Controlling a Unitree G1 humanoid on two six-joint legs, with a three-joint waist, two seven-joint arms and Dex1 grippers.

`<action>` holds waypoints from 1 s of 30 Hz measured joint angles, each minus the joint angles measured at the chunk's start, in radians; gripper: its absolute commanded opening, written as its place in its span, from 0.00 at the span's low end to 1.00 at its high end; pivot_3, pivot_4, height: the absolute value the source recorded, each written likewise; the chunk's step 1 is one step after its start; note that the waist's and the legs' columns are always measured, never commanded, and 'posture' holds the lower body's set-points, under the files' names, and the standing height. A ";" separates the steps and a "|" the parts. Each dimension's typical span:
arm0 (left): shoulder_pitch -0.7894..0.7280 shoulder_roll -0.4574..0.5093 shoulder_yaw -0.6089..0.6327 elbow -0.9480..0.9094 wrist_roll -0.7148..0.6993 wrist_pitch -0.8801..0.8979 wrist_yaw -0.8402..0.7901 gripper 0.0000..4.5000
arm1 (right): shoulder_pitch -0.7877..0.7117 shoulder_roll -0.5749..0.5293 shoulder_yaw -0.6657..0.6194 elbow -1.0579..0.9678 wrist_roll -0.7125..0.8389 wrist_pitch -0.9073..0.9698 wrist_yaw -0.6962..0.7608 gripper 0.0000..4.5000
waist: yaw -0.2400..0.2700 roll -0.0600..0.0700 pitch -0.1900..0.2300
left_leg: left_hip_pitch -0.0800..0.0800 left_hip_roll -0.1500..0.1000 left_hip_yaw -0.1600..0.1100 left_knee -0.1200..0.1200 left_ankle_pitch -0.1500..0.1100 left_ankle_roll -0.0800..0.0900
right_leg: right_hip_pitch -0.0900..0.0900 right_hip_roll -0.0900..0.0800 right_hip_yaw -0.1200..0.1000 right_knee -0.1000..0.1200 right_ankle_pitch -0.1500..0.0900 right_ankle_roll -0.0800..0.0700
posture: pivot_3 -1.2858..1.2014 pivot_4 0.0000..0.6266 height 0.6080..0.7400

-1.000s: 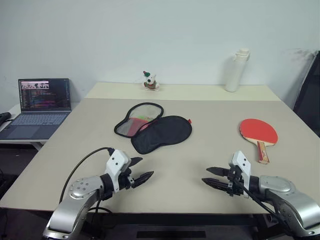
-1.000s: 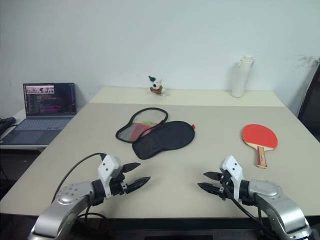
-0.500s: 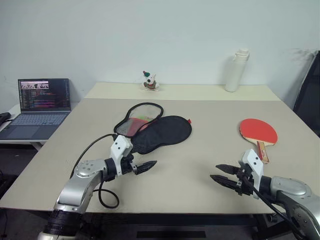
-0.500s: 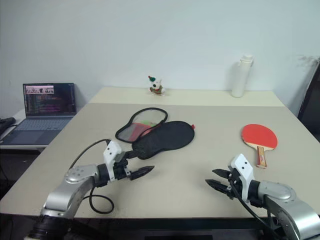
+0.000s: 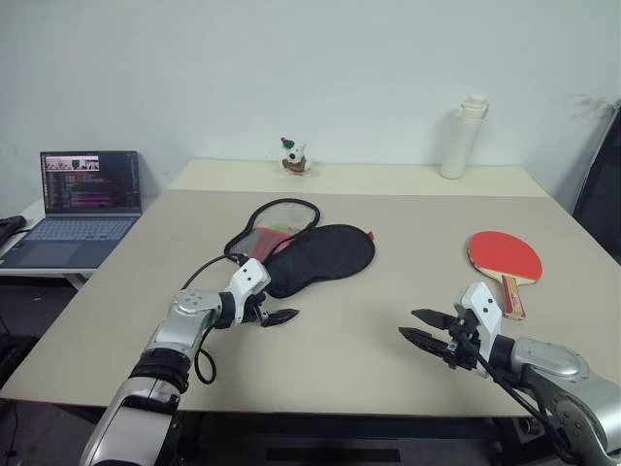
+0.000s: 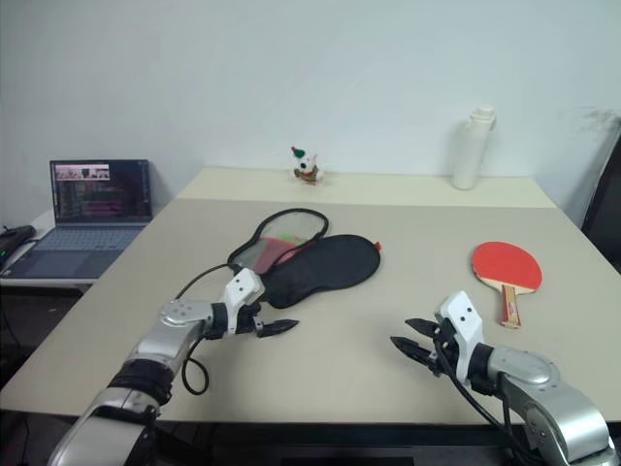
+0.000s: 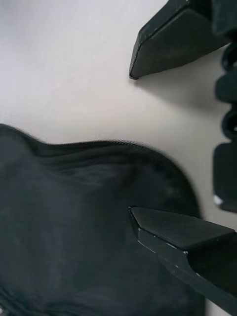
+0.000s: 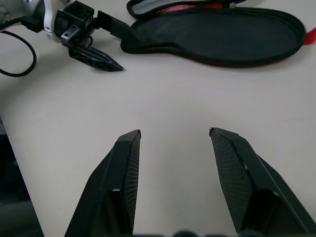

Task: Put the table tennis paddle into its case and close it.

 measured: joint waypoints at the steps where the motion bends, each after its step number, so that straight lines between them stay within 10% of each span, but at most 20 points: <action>1: -0.019 -0.006 -0.001 0.039 0.007 -0.024 -0.003 0.99 | 0.000 0.003 0.000 0.000 0.000 -0.001 -0.002 0.54 | 0.000 0.000 0.000 | 0.000 0.000 0.000 0.000 0.000 0.000 | 0.000 0.000 0.000 0.000 0.000 0.000 | 0.52 0.24 1.00; 6: -0.070 -0.021 -0.001 0.152 0.024 -0.086 -0.025 0.88 | 0.000 0.007 -0.001 -0.001 0.002 -0.005 -0.012 0.54 | 0.001 0.000 -0.001 | 0.001 0.000 0.000 0.001 0.000 0.000 | 0.001 0.000 0.000 0.001 0.000 0.000 | 0.52 0.24 1.00; 17: -0.043 -0.007 0.048 0.136 0.007 -0.040 -0.082 0.01 | -0.009 0.007 -0.025 0.002 0.003 -0.013 -0.020 0.54 | -0.009 0.001 -0.002 | 0.003 0.002 0.004 0.000 0.000 0.000 | 0.000 0.001 0.003 0.002 0.000 0.000 | 0.52 0.24 1.00; 30: 0.225 -0.159 0.036 -0.612 -0.129 0.601 0.085 0.01 | -0.024 0.001 -0.042 0.025 0.005 -0.018 -0.017 0.54 | 0.002 0.000 -0.001 | 0.001 0.001 0.005 0.001 0.000 0.000 | -0.001 0.000 0.004 0.001 0.001 0.001 | 0.52 0.24 1.00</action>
